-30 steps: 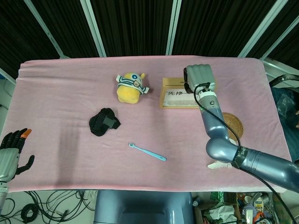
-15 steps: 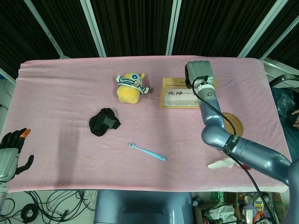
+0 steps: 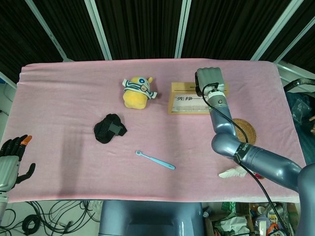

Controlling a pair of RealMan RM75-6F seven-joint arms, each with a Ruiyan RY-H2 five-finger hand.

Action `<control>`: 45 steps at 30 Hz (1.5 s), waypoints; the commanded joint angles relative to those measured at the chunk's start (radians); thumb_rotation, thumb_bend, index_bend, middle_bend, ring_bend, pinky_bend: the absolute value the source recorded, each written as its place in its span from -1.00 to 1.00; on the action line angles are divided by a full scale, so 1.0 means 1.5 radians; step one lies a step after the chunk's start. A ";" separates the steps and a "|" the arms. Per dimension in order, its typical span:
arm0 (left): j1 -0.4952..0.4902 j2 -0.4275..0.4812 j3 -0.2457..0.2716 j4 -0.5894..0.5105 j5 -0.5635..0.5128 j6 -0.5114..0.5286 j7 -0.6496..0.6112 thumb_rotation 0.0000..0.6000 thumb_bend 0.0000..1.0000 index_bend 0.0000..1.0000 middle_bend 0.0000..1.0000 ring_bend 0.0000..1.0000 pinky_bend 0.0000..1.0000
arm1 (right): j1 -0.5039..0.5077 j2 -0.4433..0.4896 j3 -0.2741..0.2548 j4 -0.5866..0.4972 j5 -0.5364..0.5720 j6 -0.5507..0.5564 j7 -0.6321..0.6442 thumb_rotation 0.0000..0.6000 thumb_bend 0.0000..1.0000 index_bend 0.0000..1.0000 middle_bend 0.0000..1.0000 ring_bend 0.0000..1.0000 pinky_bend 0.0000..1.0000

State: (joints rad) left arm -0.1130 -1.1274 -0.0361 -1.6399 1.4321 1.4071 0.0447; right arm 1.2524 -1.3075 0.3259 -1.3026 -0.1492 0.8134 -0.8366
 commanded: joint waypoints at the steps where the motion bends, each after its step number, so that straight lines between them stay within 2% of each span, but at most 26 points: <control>1: 0.000 0.000 0.000 0.001 0.000 0.000 -0.001 1.00 -0.19 -0.95 -0.93 -1.00 -1.00 | 0.001 0.000 -0.004 0.002 0.000 0.001 0.003 1.00 -0.09 0.59 0.72 0.75 0.75; 5: 0.000 0.000 0.000 0.001 0.000 0.000 -0.001 1.00 -0.19 -0.95 -0.93 -1.00 -1.00 | 0.001 0.002 -0.011 0.001 0.001 -0.002 0.008 1.00 -0.09 0.52 0.72 0.75 0.75; 10: 0.000 0.000 0.000 0.001 -0.001 -0.001 0.000 1.00 -0.19 -0.95 -0.93 -1.00 -1.00 | 0.005 0.008 -0.018 -0.006 0.001 -0.001 0.005 1.00 -0.10 0.13 0.72 0.75 0.75; 18: 0.000 0.000 0.000 0.001 -0.001 -0.001 0.000 1.00 -0.19 -0.95 -0.93 -1.00 -1.00 | 0.013 0.018 -0.021 -0.020 0.008 0.014 0.008 1.00 -0.10 -0.17 0.72 0.75 0.75; 26: 0.000 0.000 0.000 0.001 -0.002 -0.001 0.000 1.00 -0.19 -0.95 -0.93 -1.00 -1.00 | 0.015 0.034 -0.024 -0.045 0.008 0.025 0.010 1.00 -0.18 -0.33 0.72 0.75 0.75; 30: -0.001 0.000 0.001 0.001 0.001 -0.002 0.001 1.00 -0.18 -0.95 -0.93 -1.00 -1.00 | 0.001 0.072 -0.006 -0.109 -0.031 0.069 0.040 1.00 -0.35 -0.36 0.69 0.72 0.74; 32: -0.001 -0.001 0.001 0.002 0.002 -0.001 0.001 1.00 -0.18 -0.95 -0.93 -1.00 -1.00 | -0.015 0.102 -0.004 -0.165 -0.049 0.109 0.048 1.00 -0.43 -0.38 0.62 0.66 0.70; 35: -0.001 0.000 0.001 0.001 0.003 0.001 -0.001 1.00 -0.19 -0.95 -0.93 -1.00 -1.00 | -0.049 0.149 -0.007 -0.261 -0.073 0.168 0.063 1.00 -0.50 -0.40 0.37 0.48 0.57; 37: 0.000 0.000 0.001 0.000 0.004 0.002 -0.003 1.00 -0.18 -0.95 -0.93 -1.00 -1.00 | -0.072 0.174 -0.007 -0.314 -0.082 0.196 0.079 1.00 -0.52 -0.41 0.13 0.29 0.38; 39: 0.001 0.001 0.003 0.000 0.011 0.007 -0.005 1.00 -0.18 -0.95 -0.93 -1.00 -1.00 | -0.138 0.225 -0.014 -0.415 -0.105 0.251 0.133 1.00 -0.53 -0.43 -0.05 0.13 0.21; 41: 0.004 0.001 0.005 0.000 0.018 0.013 -0.006 1.00 -0.18 -0.95 -0.93 -1.00 -1.00 | -0.210 0.271 -0.036 -0.497 -0.169 0.301 0.186 1.00 -0.54 -0.46 -0.21 -0.02 0.06; 45: 0.005 0.001 0.006 0.002 0.021 0.016 -0.006 1.00 -0.19 -0.95 -0.93 -1.00 -1.00 | -0.302 0.299 -0.082 -0.540 -0.293 0.354 0.246 1.00 -0.60 -0.53 -0.51 -0.33 -0.28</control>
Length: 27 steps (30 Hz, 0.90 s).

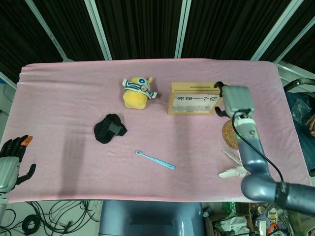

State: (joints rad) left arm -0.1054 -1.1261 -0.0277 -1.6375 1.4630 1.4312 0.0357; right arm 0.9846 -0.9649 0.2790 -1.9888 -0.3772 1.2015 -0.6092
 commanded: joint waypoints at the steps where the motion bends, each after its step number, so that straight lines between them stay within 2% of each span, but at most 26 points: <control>1: 0.001 0.000 0.001 0.000 0.001 0.001 0.001 1.00 -0.19 -0.95 -0.93 -1.00 -1.00 | -0.147 0.073 -0.064 -0.089 -0.173 0.112 0.109 1.00 -0.61 -0.53 -0.54 -0.37 -0.32; 6: 0.002 -0.001 0.002 0.001 0.004 0.004 0.006 1.00 -0.19 -0.94 -0.93 -1.00 -1.00 | -0.270 0.045 -0.142 -0.084 -0.348 0.220 0.162 1.00 -0.64 -0.55 -0.65 -0.51 -0.49; 10: 0.003 -0.002 0.001 0.002 0.006 0.009 0.008 1.00 -0.19 -0.95 -0.93 -1.00 -1.00 | -0.364 -0.029 -0.201 -0.031 -0.480 0.326 0.177 1.00 -0.68 -0.55 -0.66 -0.51 -0.51; 15: 0.004 -0.002 -0.001 0.004 0.012 0.017 0.008 1.00 -0.19 -0.94 -0.93 -1.00 -1.00 | -0.449 -0.118 -0.256 0.054 -0.567 0.381 0.182 1.00 -0.69 -0.56 -0.68 -0.54 -0.54; 20: 0.003 -0.002 0.004 0.007 0.030 0.022 0.013 1.00 -0.19 -0.94 -0.93 -1.00 -1.00 | -0.490 -0.170 -0.278 0.122 -0.598 0.366 0.188 1.00 -0.69 -0.59 -0.70 -0.56 -0.56; 27: 0.000 -0.003 0.011 0.014 0.081 0.046 0.024 1.00 -0.19 -0.94 -0.93 -1.00 -1.00 | -0.503 -0.190 -0.269 0.186 -0.636 0.335 0.183 1.00 -0.69 -0.63 -0.75 -0.59 -0.59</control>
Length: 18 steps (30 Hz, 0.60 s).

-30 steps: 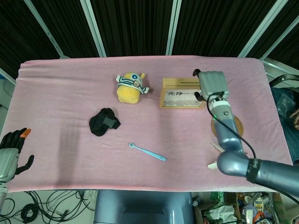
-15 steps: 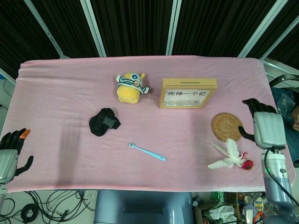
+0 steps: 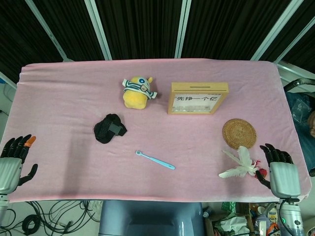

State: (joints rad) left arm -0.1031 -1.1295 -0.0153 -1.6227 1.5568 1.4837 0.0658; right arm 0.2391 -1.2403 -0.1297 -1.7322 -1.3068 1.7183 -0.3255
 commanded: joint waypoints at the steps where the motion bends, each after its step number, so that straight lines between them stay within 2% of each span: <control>1: -0.002 -0.001 0.005 0.005 0.027 0.015 0.006 1.00 -0.19 -0.94 -0.93 -1.00 -1.00 | -0.007 -0.008 0.006 0.018 -0.019 -0.011 -0.008 1.00 -0.69 -0.64 -0.75 -0.59 -0.59; 10: 0.004 -0.001 0.023 -0.010 0.067 0.030 0.026 1.00 -0.19 -0.94 -0.94 -1.00 -1.00 | -0.024 -0.001 0.032 0.035 -0.016 -0.047 0.007 1.00 -0.69 -0.72 -0.80 -0.62 -0.59; 18: 0.003 -0.002 0.025 -0.012 0.068 0.026 0.035 1.00 -0.19 -0.94 -0.94 -1.00 -1.00 | -0.041 0.010 0.051 0.023 -0.029 -0.058 0.021 1.00 -0.69 -0.72 -0.80 -0.62 -0.59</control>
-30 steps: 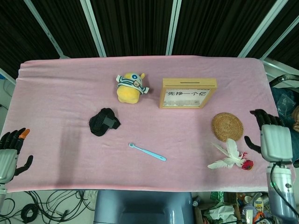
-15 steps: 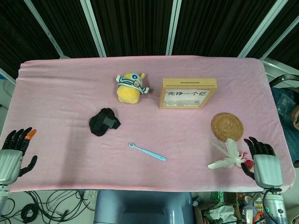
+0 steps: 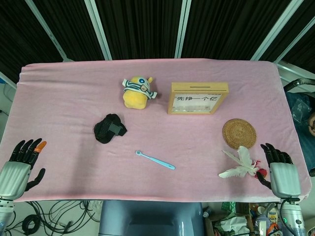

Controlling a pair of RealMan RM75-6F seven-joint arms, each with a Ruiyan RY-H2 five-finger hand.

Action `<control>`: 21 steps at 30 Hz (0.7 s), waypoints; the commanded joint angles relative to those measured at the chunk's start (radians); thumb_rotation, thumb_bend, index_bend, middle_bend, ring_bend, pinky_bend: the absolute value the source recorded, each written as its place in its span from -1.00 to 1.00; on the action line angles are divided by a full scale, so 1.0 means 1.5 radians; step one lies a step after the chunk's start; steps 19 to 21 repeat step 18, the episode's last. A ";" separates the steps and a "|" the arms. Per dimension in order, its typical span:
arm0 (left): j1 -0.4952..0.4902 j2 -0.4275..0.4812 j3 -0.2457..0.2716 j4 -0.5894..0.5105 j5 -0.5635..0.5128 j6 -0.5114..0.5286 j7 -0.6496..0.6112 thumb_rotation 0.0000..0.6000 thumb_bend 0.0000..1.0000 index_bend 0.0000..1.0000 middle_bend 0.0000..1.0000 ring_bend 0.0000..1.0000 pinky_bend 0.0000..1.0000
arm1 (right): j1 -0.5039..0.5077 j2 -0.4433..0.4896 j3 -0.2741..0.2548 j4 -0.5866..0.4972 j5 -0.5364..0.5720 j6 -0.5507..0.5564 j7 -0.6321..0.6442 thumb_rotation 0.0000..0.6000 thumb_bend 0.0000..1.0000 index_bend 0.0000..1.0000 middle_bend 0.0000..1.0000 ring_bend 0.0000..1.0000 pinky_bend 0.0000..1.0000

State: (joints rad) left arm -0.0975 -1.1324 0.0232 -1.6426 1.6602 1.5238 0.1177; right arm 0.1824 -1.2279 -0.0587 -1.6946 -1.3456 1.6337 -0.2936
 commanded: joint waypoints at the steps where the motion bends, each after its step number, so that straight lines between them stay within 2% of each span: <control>1: -0.001 0.000 -0.002 0.002 -0.002 0.000 0.001 1.00 -0.19 -0.94 -0.94 -1.00 -1.00 | -0.005 0.002 0.006 -0.003 -0.007 -0.002 0.000 1.00 -0.69 -0.72 -0.80 -0.62 -0.59; 21: 0.002 -0.003 -0.006 0.004 -0.007 0.005 -0.003 1.00 -0.19 -0.94 -0.94 -1.00 -1.00 | -0.032 0.011 0.035 -0.018 -0.025 -0.019 -0.005 1.00 -0.69 -0.72 -0.80 -0.62 -0.59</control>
